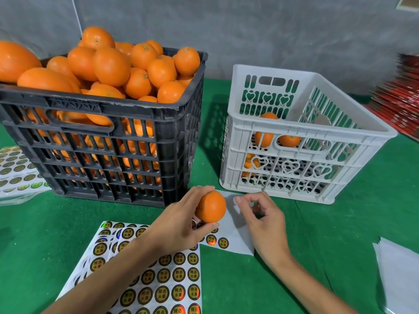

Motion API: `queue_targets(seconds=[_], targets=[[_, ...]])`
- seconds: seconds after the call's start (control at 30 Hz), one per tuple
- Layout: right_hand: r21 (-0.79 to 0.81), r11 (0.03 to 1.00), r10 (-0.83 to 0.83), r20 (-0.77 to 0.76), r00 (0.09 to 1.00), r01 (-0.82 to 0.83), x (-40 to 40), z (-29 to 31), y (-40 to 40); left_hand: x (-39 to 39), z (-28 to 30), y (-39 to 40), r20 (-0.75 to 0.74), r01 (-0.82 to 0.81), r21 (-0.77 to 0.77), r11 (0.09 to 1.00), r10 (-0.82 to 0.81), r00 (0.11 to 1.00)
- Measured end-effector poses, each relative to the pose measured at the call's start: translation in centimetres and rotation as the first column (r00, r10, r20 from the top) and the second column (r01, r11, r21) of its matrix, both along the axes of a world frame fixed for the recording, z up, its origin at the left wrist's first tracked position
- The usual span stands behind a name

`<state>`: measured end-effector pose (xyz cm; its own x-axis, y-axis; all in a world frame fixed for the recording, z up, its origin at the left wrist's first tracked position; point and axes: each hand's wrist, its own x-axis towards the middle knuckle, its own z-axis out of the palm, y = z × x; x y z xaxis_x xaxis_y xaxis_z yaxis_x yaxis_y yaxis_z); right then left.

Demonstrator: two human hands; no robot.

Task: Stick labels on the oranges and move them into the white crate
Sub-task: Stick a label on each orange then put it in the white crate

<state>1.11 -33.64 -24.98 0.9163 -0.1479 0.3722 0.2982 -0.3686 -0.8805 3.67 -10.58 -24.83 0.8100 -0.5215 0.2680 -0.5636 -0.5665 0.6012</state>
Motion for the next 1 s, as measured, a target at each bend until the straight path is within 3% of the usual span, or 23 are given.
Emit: queue_targets(seconds=[0.33,0.43,0.57,0.7,0.8,0.9,1.0], targets=[[0.083,0.987,0.135,-0.004,0.991,-0.134,-1.5,0.3,1.7,0.0,0.0,0.0,0.021,0.010,-0.009,1.000,-0.010,1.000],[-0.114,0.981,0.156,-0.022,0.987,-0.158,-1.9,0.2,2.0,0.3,-0.2,0.1,-0.027,-0.031,-0.071,0.997,0.029,0.999],[-0.471,0.880,0.098,0.058,0.994,-0.059,-2.1,0.1,2.3,0.4,-0.3,0.1,-0.055,-0.057,-0.112,0.992,0.051,0.997],[-0.588,0.789,0.186,-0.041,0.982,-0.175,-2.3,0.1,2.6,0.1,0.1,0.0,-0.026,-0.096,-0.129,0.987,0.093,0.995],[-0.642,0.747,0.204,-0.027,0.979,-0.174,-2.6,0.4,2.7,-0.6,0.8,-0.3,0.088,-0.121,-0.152,0.981,0.135,0.987],[-0.646,0.763,0.180,0.188,0.966,-0.016,-2.7,1.3,3.2,-1.4,1.8,-0.7,0.236,-0.109,-0.198,0.974,0.155,0.959],[-0.568,0.806,0.146,0.461,0.875,0.165,-2.0,3.0,3.3,-1.4,4.1,-1.3,0.307,-0.085,-0.247,0.965,0.161,0.938]])
